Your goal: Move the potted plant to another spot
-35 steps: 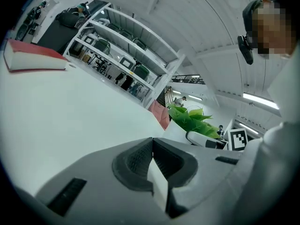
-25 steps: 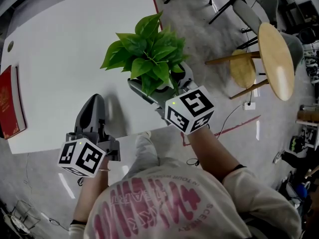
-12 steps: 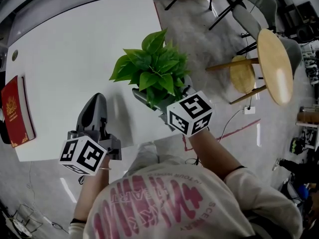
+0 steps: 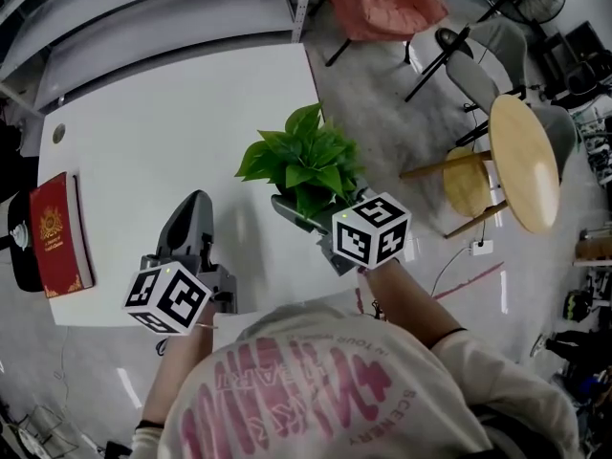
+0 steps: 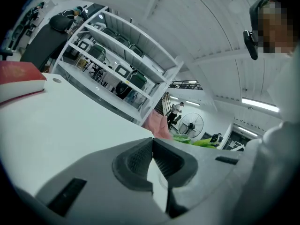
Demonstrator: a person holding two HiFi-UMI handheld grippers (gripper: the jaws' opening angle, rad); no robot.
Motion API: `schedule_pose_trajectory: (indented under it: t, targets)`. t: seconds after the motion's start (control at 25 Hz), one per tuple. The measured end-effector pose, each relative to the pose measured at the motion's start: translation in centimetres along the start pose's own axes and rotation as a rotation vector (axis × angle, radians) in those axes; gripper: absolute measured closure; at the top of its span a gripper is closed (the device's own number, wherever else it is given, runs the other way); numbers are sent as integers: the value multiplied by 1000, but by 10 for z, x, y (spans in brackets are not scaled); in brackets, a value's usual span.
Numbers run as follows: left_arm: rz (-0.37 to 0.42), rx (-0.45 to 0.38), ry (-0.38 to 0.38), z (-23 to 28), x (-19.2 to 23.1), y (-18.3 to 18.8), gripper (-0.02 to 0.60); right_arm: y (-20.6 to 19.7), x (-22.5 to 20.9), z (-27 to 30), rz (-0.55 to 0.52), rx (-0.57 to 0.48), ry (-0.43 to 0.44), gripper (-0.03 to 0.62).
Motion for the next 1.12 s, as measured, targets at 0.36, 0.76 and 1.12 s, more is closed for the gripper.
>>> schedule_pose_trajectory:
  t: [0.36, 0.76, 1.12]
  targets:
    - [7, -70, -2, 2, 4, 29, 578, 57, 6, 6, -31, -121, 34, 52]
    - [56, -205, 4, -21, -15, 81, 578, 133, 31, 0, -105, -260, 125, 52]
    - [82, -302, 90, -61, -13, 77, 578, 136, 47, 19, -112, -225, 254, 52]
Point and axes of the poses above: the fingertips, and each gripper's own axes: z forward along the fingers, x to its left, y out of its top, the point moved 9 cm from there along -z, backward along the fingers, and after that the axes turned 7 degrees about -z, right-handed, at the moved point
